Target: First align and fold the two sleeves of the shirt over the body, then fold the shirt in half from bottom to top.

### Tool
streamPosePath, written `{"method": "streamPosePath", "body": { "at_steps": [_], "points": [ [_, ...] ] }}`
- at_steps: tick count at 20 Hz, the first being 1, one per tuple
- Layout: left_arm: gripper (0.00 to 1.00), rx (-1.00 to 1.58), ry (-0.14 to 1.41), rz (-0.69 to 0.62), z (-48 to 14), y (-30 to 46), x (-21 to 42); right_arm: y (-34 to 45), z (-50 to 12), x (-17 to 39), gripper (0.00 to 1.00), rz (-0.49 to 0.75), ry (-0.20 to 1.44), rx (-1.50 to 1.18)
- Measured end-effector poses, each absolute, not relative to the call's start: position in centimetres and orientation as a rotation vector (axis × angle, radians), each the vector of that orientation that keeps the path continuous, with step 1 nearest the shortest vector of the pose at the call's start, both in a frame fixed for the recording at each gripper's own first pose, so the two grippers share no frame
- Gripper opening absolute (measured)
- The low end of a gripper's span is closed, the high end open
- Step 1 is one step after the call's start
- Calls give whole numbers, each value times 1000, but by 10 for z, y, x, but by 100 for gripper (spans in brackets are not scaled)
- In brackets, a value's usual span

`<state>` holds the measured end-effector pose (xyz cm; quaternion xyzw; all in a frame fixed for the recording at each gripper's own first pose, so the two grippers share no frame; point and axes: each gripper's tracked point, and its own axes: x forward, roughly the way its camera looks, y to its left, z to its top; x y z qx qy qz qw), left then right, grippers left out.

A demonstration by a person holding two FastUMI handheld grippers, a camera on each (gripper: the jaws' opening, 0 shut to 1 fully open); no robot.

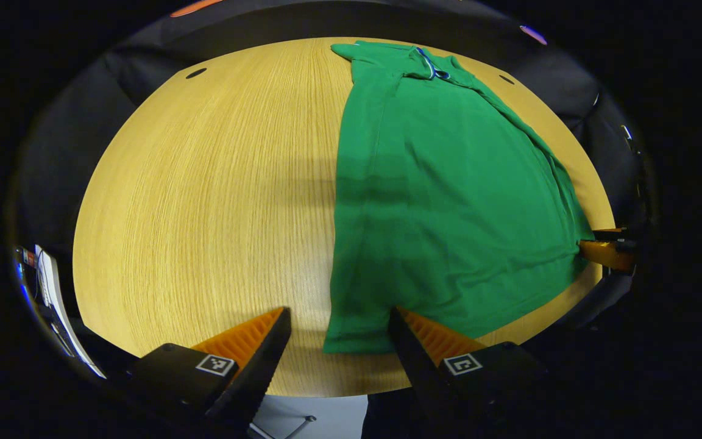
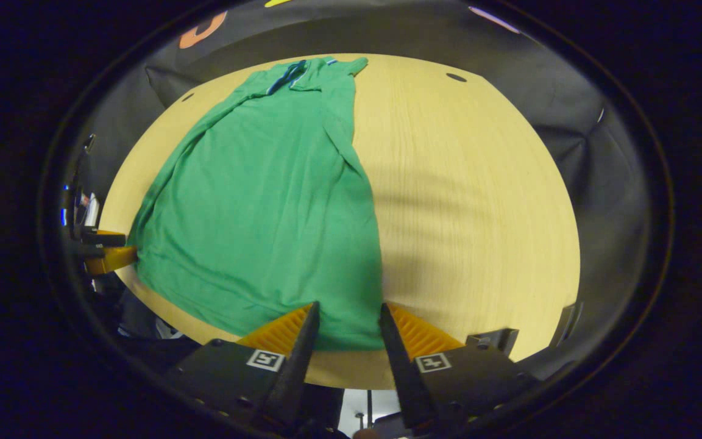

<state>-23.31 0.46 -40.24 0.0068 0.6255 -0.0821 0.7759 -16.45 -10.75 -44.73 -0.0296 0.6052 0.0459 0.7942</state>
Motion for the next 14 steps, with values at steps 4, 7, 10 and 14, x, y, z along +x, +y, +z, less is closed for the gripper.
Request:
{"method": "streamPosePath", "body": {
  "at_steps": [4,7,10,14],
  "points": [
    [59,-1,1381,-213,-402,-8,-231,-96,-447,-167,6,146,1348,-49],
    [13,-96,1410,-244,-398,-17,-235,-94,-443,-167,0,171,1363,-37],
    [6,-165,1402,-269,-390,-23,-234,-95,-432,-162,0,192,1339,-41],
    [6,-182,1374,-312,-365,-18,-223,-95,-403,-141,0,194,1273,11]
  ]
}}
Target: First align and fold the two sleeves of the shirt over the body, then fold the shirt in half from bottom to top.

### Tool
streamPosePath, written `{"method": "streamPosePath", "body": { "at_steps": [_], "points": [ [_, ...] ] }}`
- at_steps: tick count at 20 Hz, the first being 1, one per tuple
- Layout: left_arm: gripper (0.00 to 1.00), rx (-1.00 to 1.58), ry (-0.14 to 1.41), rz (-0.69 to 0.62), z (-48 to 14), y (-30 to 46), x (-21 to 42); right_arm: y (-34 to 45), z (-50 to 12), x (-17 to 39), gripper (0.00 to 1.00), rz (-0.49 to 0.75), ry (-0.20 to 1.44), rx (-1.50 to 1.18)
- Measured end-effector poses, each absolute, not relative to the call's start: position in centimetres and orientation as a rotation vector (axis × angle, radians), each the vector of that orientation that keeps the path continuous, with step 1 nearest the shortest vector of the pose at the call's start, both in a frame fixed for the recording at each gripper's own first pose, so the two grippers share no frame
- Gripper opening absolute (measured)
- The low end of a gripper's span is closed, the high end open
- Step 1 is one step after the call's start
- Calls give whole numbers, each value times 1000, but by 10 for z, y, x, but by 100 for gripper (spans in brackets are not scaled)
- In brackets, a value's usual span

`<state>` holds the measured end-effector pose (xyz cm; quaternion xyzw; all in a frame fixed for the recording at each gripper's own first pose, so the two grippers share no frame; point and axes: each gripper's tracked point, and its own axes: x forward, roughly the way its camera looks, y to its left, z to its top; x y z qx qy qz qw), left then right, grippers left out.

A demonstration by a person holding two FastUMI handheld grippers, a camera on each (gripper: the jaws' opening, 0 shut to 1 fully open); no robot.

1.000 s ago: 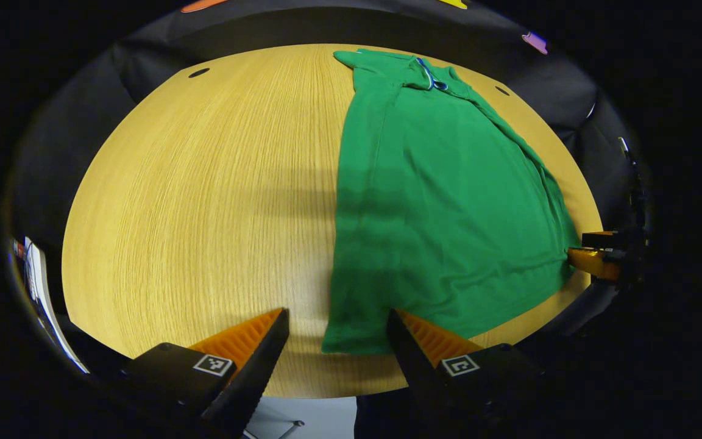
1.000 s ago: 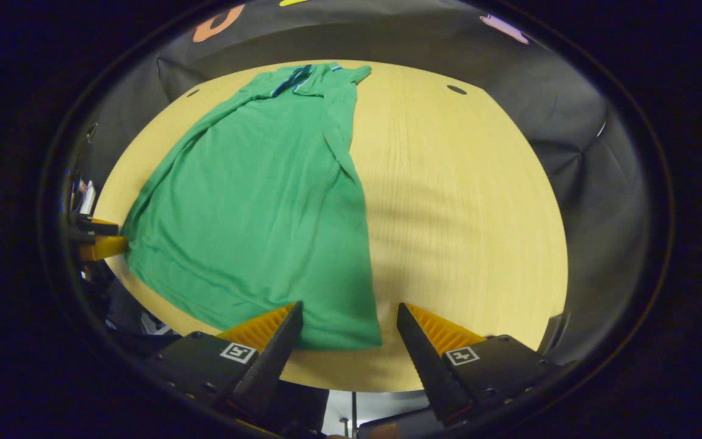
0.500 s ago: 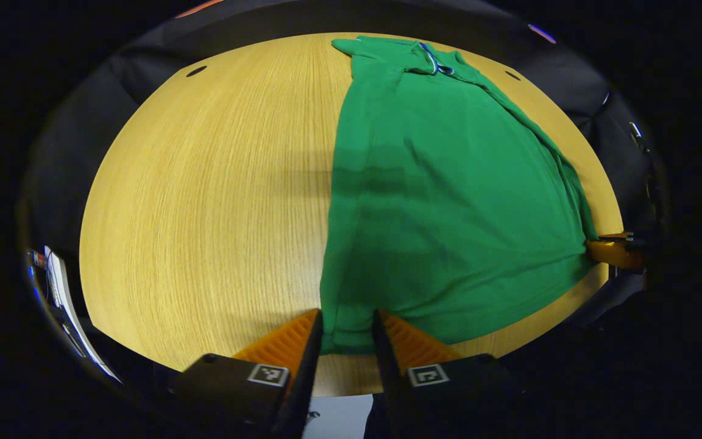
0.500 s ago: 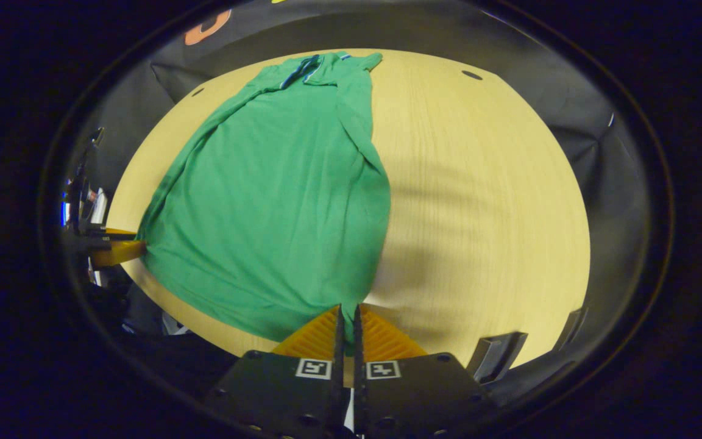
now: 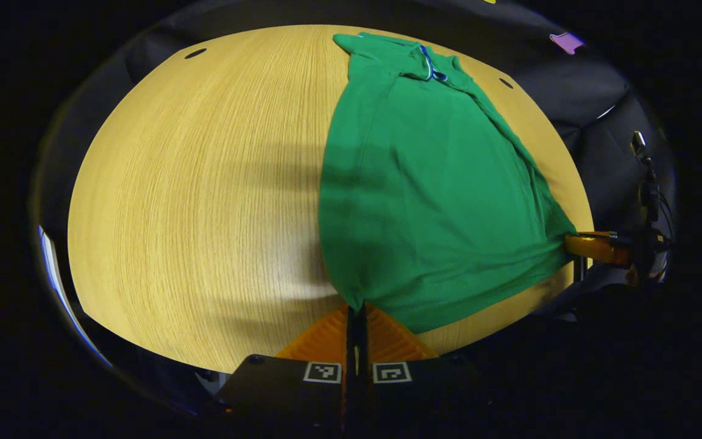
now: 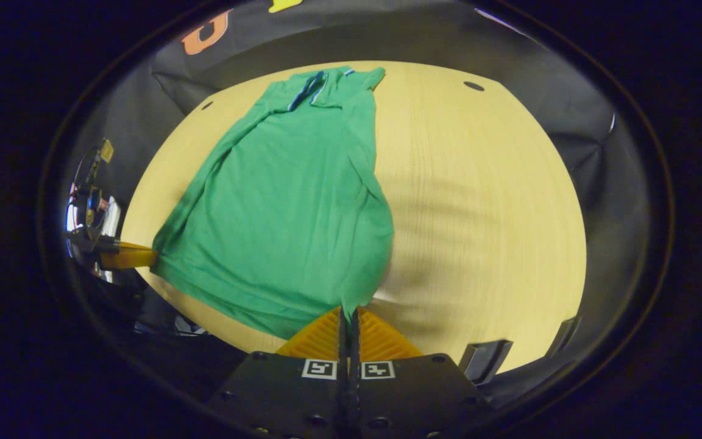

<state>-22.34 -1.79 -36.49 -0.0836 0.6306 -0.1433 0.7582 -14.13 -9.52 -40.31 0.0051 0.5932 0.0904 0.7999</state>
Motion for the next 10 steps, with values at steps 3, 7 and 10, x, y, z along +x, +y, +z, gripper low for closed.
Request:
{"method": "streamPosePath", "body": {
  "at_steps": [3,7,10],
  "points": [
    [6,-208,1299,-323,-339,-19,-200,-101,-378,-120,0,183,1202,33],
    [6,-159,1188,-336,-309,-15,-160,-103,-339,-81,0,179,1089,59],
    [6,-104,1081,-323,-284,-7,-126,-100,-309,-50,0,186,1001,69]
  ]
}}
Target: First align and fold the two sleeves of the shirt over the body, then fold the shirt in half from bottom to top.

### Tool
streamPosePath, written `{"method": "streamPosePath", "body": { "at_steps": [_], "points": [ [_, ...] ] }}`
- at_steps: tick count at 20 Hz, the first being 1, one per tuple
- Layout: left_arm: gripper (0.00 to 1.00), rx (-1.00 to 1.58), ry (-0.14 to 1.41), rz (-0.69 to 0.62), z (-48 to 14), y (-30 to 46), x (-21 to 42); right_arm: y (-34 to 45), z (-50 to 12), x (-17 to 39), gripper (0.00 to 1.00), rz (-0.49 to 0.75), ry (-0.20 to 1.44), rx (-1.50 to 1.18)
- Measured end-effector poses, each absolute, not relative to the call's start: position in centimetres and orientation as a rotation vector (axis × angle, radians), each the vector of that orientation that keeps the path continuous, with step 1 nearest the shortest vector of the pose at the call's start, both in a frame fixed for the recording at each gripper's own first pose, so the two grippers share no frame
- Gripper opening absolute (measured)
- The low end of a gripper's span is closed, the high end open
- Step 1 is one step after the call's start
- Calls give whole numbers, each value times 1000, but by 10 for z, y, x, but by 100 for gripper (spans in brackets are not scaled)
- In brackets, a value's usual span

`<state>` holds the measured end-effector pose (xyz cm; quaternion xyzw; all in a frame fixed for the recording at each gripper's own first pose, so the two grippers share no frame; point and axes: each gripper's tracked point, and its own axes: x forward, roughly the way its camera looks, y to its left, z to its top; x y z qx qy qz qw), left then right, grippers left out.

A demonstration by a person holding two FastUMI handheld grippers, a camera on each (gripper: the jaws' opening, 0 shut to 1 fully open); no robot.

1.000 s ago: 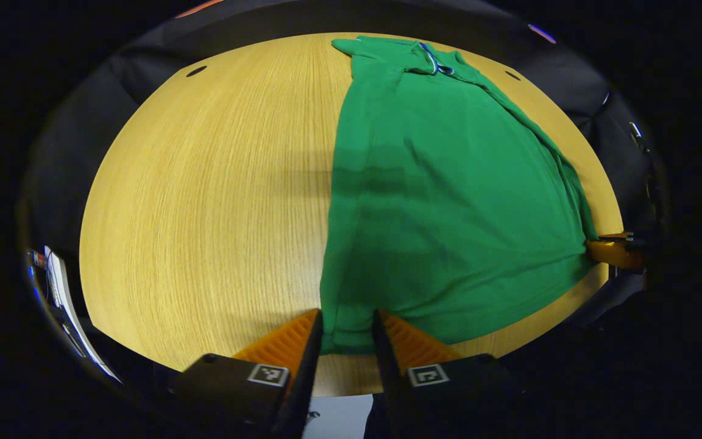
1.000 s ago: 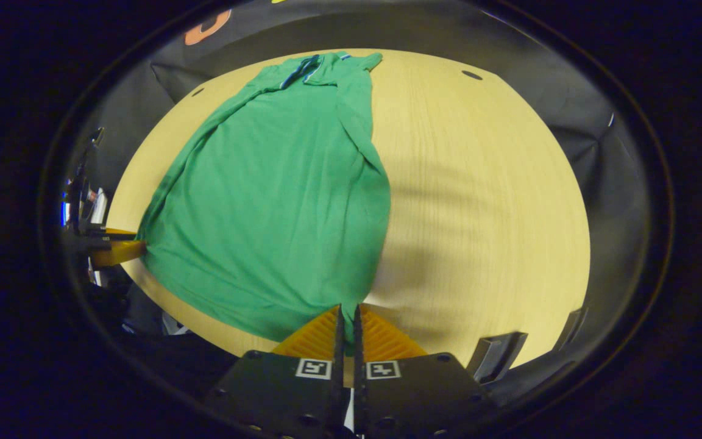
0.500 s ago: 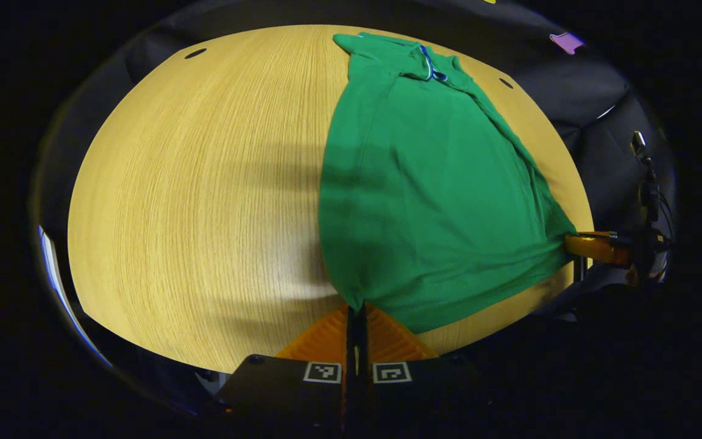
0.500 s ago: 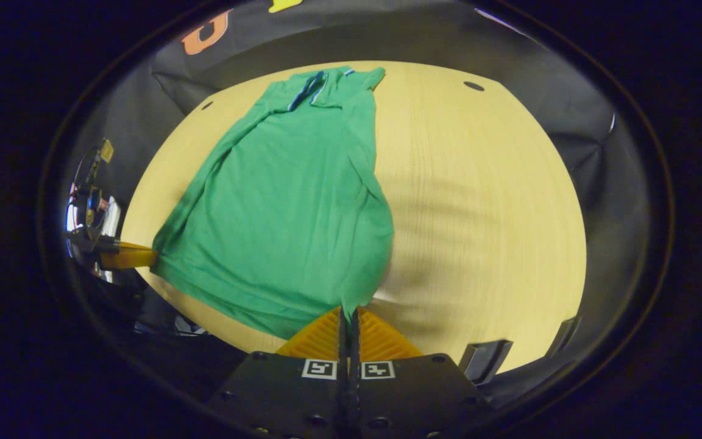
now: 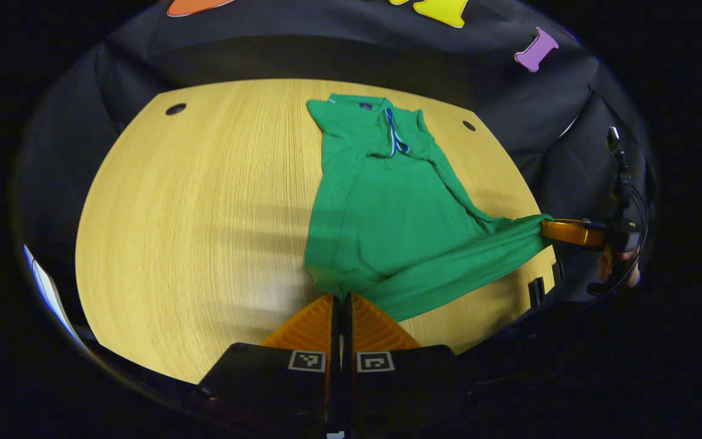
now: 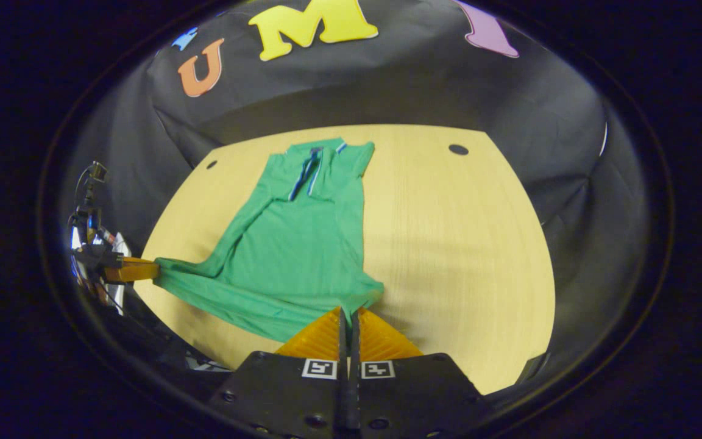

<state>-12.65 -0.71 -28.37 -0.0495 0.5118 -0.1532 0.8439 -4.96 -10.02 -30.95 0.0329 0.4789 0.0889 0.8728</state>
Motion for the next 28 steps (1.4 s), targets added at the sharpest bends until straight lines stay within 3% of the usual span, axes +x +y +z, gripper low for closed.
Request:
{"method": "streamPosePath", "body": {
  "at_steps": [3,7,13,22,28],
  "points": [
    [6,-114,961,-306,-256,-9,-86,-103,-281,-20,3,178,915,78],
    [6,-138,823,-276,-222,-11,-27,-99,-249,26,0,164,820,119],
    [5,-162,717,-242,-200,-9,54,-88,-212,112,2,169,703,150],
    [6,-171,647,-173,-222,-9,174,-73,-225,234,0,184,643,128],
    [5,-196,577,-141,-264,-14,239,-69,-269,313,0,199,633,132]
  ]
}}
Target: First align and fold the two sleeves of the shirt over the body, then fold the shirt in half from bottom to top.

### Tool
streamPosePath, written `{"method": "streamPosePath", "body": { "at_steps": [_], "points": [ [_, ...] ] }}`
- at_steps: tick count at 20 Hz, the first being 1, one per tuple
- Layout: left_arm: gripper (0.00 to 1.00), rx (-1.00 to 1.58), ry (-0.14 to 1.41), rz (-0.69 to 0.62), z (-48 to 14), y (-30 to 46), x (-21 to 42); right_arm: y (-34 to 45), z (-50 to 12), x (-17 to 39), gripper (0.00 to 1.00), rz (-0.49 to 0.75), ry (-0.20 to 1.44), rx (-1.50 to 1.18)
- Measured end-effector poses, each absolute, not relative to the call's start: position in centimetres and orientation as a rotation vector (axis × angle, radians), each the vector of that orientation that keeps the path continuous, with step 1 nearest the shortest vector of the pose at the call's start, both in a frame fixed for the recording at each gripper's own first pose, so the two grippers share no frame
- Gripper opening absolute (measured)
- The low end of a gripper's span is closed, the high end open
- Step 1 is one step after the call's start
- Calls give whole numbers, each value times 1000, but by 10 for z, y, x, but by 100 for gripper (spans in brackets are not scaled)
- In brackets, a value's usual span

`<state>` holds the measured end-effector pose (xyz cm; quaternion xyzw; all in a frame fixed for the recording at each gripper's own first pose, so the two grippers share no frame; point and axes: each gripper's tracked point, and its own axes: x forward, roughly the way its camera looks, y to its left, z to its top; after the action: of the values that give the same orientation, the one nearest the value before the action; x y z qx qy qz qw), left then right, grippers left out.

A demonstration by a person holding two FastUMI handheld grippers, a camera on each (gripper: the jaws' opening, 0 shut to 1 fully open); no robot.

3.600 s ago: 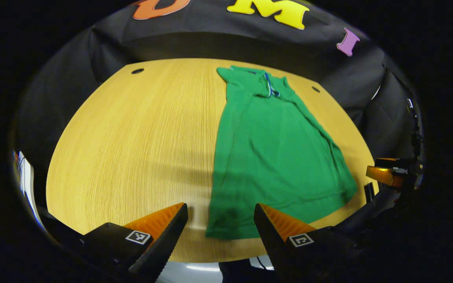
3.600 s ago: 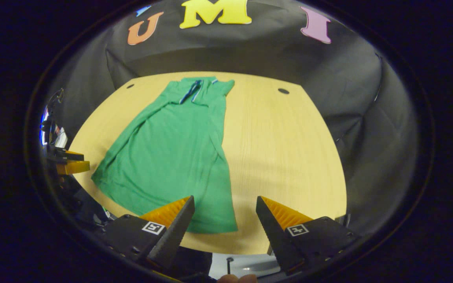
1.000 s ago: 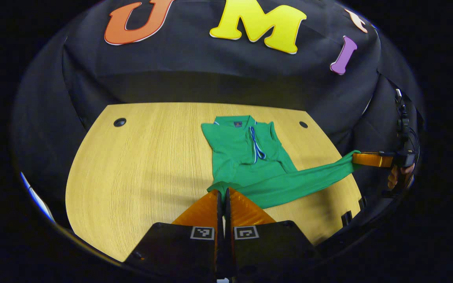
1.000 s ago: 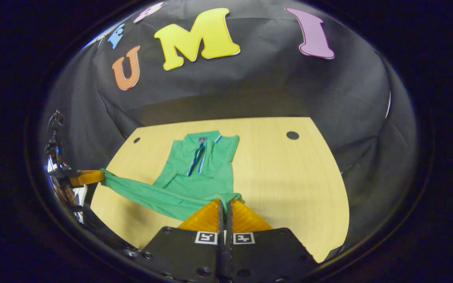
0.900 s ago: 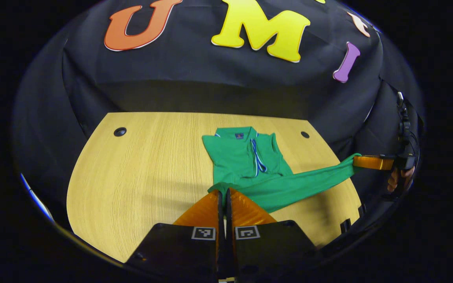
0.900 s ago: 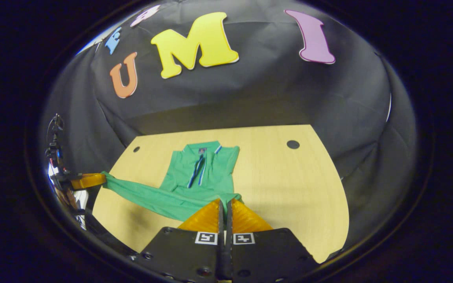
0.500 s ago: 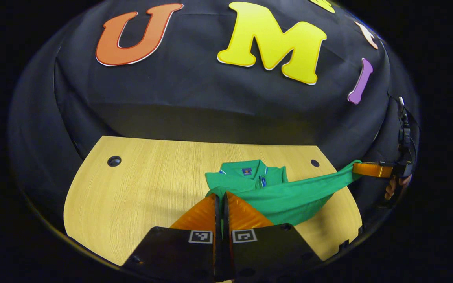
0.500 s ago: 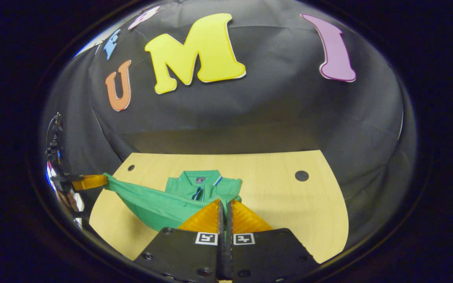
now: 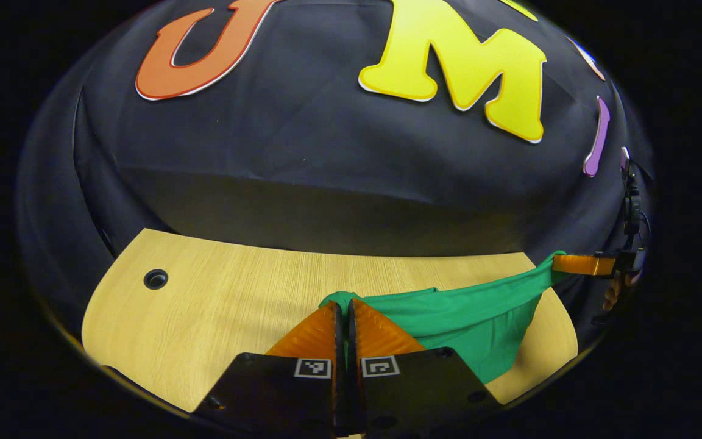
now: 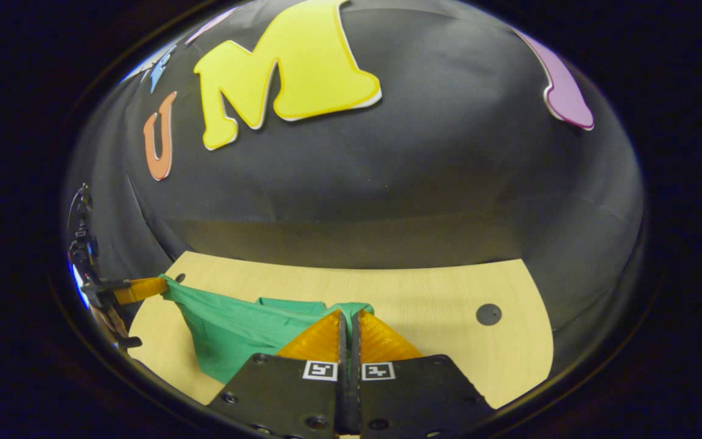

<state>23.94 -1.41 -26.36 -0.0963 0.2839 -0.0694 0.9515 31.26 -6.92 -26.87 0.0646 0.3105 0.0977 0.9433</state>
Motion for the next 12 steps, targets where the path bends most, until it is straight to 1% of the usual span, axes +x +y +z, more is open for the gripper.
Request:
{"method": "streamPosePath", "body": {
  "at_steps": [2,7,8,9,10,11,12],
  "points": [
    [5,-222,567,-117,-285,-12,255,-68,-295,330,0,195,644,134],
    [6,-201,630,-78,-352,-5,277,-63,-352,359,0,192,658,77],
    [7,-186,639,-70,-362,-4,279,-62,-362,361,2,186,667,81],
    [7,-168,649,-65,-370,-5,280,-62,-374,363,0,173,680,79],
    [9,-163,651,-67,-376,-7,282,-61,-384,361,1,170,700,72],
    [11,-173,652,-80,-380,-12,284,-61,-393,359,5,167,715,63],
    [16,-172,653,-78,-380,-13,286,-61,-399,356,8,160,721,53]
  ]
}}
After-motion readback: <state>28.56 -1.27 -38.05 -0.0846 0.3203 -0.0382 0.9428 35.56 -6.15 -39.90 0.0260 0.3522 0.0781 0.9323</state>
